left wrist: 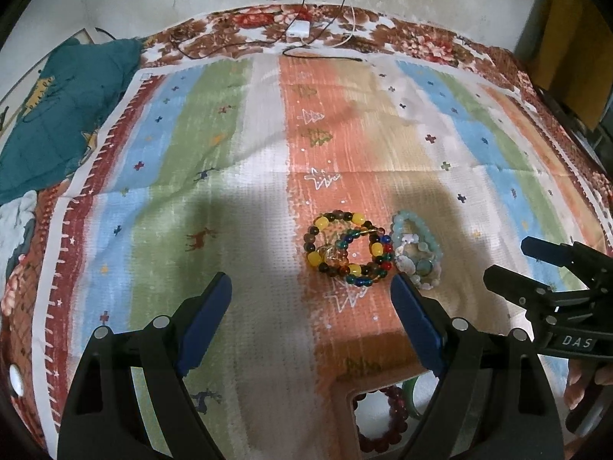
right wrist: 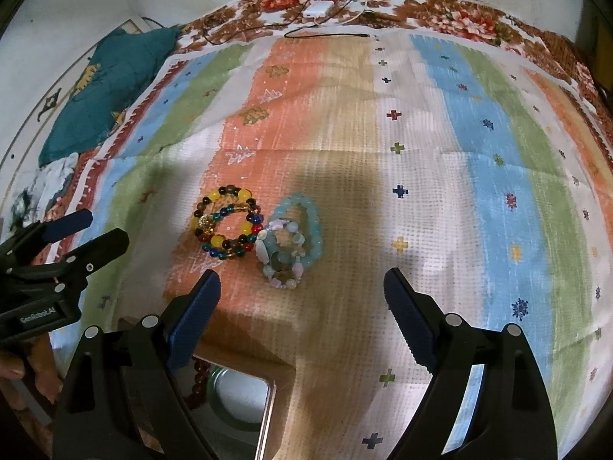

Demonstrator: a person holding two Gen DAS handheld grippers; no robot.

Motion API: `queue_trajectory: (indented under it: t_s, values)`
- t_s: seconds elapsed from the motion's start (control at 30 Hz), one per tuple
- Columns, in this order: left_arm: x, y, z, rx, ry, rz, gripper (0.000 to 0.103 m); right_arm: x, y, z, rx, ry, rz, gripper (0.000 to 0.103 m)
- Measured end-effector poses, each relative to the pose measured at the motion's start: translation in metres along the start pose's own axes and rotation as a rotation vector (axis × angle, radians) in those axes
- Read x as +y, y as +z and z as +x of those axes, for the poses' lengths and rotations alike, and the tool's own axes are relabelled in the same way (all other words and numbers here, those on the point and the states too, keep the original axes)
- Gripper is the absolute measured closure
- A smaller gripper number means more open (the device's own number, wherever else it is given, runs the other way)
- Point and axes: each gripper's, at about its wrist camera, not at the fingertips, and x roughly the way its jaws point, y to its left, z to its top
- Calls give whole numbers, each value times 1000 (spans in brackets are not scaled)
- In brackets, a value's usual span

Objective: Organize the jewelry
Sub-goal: 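Move both tools back toward the remaining bracelets on the cloth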

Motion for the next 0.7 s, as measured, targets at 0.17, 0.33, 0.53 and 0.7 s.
queue_trajectory:
  t_s: [0.17, 0.33, 0.53, 0.7]
  values:
    - [0, 3, 7, 16, -8, 1, 19, 0, 3, 6, 13, -3, -3, 16]
    - [2, 6, 19, 54, -46, -23, 19, -1, 5, 13, 34, -4, 3, 16]
    - [4, 9, 34, 95, -76, -46, 21, -3, 8, 21, 57, 0, 4, 16]
    - [3, 12, 47, 131, -110, -57, 23, -7, 11, 30, 78, 4, 20, 16]
